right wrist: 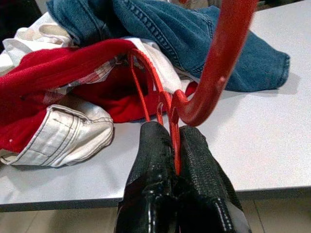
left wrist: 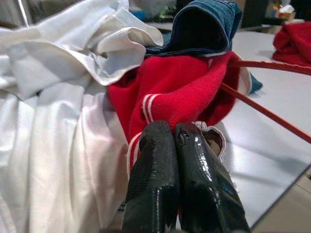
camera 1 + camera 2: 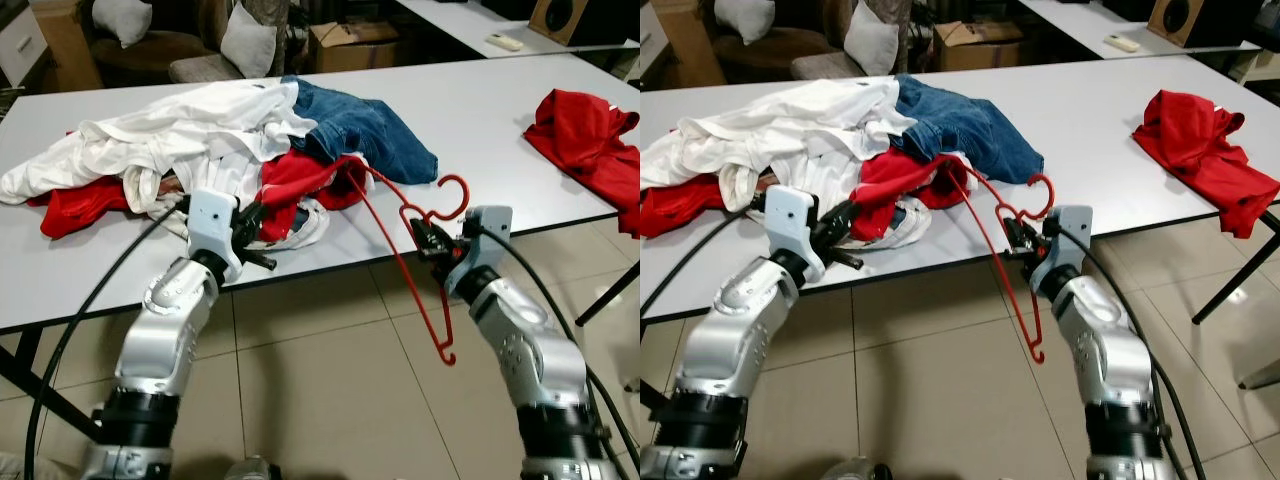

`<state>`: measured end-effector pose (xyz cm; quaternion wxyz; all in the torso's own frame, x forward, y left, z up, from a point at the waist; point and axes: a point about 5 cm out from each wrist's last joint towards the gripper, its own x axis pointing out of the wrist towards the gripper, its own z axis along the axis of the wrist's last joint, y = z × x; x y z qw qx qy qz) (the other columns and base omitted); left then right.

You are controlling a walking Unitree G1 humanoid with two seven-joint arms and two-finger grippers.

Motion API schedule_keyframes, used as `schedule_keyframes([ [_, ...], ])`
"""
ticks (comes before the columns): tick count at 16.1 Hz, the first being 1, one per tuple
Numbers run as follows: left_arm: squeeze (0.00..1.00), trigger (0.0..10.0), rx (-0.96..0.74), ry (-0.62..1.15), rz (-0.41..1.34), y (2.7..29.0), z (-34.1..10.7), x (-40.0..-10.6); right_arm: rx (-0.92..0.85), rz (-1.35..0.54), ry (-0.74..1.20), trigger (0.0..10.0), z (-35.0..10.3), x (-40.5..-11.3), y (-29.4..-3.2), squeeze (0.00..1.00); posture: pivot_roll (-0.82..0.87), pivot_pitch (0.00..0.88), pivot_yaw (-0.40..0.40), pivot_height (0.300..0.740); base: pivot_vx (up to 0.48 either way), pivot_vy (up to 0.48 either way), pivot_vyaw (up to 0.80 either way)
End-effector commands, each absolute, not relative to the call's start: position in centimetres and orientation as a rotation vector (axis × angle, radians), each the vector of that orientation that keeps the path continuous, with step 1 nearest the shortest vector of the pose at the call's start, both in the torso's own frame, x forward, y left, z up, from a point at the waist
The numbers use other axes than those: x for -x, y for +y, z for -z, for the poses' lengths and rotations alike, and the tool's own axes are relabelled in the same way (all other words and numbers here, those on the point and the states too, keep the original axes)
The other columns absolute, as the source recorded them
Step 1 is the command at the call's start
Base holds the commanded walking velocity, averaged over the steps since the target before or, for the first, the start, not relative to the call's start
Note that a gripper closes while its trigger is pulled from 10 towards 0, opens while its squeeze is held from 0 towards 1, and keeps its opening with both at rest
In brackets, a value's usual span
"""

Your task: Hang hanger

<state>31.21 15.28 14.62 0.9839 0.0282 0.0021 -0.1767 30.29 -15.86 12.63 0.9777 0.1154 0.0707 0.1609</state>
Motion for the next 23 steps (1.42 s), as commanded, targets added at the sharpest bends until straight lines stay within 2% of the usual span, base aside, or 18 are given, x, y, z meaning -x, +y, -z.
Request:
schedule_keyframes([
  [1, 0.0, 10.0, -0.068, -0.014, 0.341, 15.2, -14.8, -31.1, -0.222, -0.302, 0.111, 10.0, -13.5, -30.2, -16.0, 0.0, -0.14, 0.0, -0.012, 0.74, 0.0, 0.0, 0.0],
  [11, 0.0, 10.0, -0.094, -0.039, 0.277, 15.1, -14.8, -31.4, -0.119, -0.368, 0.127, 10.0, -13.7, -29.6, -15.4, 0.0, -0.14, 0.0, -0.011, 0.74, 0.403, 0.0, 0.0],
  [14, 0.0, 10.0, -0.106, -0.046, 0.283, 15.1, -14.8, -31.3, -0.101, -0.389, 0.136, 10.0, -13.6, -29.2, -15.0, 0.0, -0.14, 0.0, -0.013, 0.74, 0.46, 0.0, 0.8],
  [17, 0.0, 10.0, -0.135, -0.047, 0.358, 14.5, -14.8, -30.9, -0.144, -0.344, 0.138, 10.0, -13.6, -28.5, -15.4, 0.0, -0.14, 0.0, -0.017, 0.74, 0.449, 0.0, 0.27],
  [19, 0.0, 10.0, -0.084, -0.064, 0.414, 14.0, -15.0, -30.4, -0.144, -0.346, 0.151, 10.0, -13.4, -27.8, -15.3, 0.0, -0.14, 0.0, -0.017, 0.74, 0.0, 0.0, 0.0],
  [21, 0.0, 10.0, -0.118, -0.062, 0.458, 13.7, -14.9, -30.1, -0.151, -0.35, 0.164, 10.0, -13.3, -27.2, -15.1, 0.0, -0.14, 0.0, -0.017, 0.74, 0.0, 0.0, 0.0],
  [22, 0.0, 9.6, -0.131, -0.06, 0.474, 13.6, -14.8, -30.1, -0.152, -0.352, 0.17, 10.0, -13.2, -27.0, -15.1, 0.0, -0.14, 0.0, -0.017, 0.74, 0.0, 0.0, 0.0],
  [23, 0.0, 3.6, -0.152, -0.061, 0.496, 13.5, -14.9, -30.1, -0.149, -0.342, 0.195, 10.0, -13.0, -26.7, -15.3, 0.0, -0.15, 0.0, -0.011, 0.74, 0.0, 0.0, 0.0],
])
